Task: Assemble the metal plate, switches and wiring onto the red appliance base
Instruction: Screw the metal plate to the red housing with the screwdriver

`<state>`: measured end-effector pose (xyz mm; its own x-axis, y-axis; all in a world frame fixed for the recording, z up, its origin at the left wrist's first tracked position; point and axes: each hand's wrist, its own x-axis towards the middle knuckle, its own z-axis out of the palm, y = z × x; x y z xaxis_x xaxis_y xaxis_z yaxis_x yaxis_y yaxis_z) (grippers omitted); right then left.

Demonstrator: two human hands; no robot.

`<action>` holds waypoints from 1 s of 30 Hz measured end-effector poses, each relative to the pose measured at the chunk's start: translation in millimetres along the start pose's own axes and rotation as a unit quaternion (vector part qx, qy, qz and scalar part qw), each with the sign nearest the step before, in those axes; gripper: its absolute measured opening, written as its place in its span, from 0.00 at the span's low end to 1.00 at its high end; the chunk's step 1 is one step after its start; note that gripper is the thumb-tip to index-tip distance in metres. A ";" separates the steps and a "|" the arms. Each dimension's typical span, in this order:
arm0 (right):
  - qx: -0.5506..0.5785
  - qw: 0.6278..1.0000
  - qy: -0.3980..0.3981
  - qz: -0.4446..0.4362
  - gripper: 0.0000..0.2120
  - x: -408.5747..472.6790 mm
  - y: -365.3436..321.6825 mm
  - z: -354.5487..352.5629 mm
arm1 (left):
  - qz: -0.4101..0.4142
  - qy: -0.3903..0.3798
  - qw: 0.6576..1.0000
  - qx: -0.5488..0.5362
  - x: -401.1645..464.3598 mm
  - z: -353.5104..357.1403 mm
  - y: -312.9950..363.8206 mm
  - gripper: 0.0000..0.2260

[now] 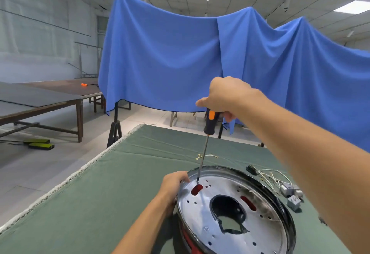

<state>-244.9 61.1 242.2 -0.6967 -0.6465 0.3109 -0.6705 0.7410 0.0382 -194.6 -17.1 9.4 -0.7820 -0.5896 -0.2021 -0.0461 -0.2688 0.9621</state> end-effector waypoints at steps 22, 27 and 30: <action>-0.037 0.999 0.039 -0.002 0.12 -5.5 -5.0 4.3 | 0.009 -0.038 0.992 -0.123 -21.6 0.5 -1.4 0.16; 0.132 0.983 -0.123 -0.044 0.08 -3.3 -11.5 -4.1 | 0.009 -0.032 0.991 -0.131 -18.2 -2.3 -4.8 0.17; 0.074 0.997 -0.028 -0.011 0.09 0.5 -3.6 4.3 | 0.013 -0.028 0.992 -0.126 -14.0 -3.2 -8.7 0.15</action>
<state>-243.9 57.3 238.1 -0.6916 -0.6746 0.2580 -0.7134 0.6938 -0.0982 -181.3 -9.0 3.3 -0.8150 -0.5567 -0.1605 0.1254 -0.4399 0.8892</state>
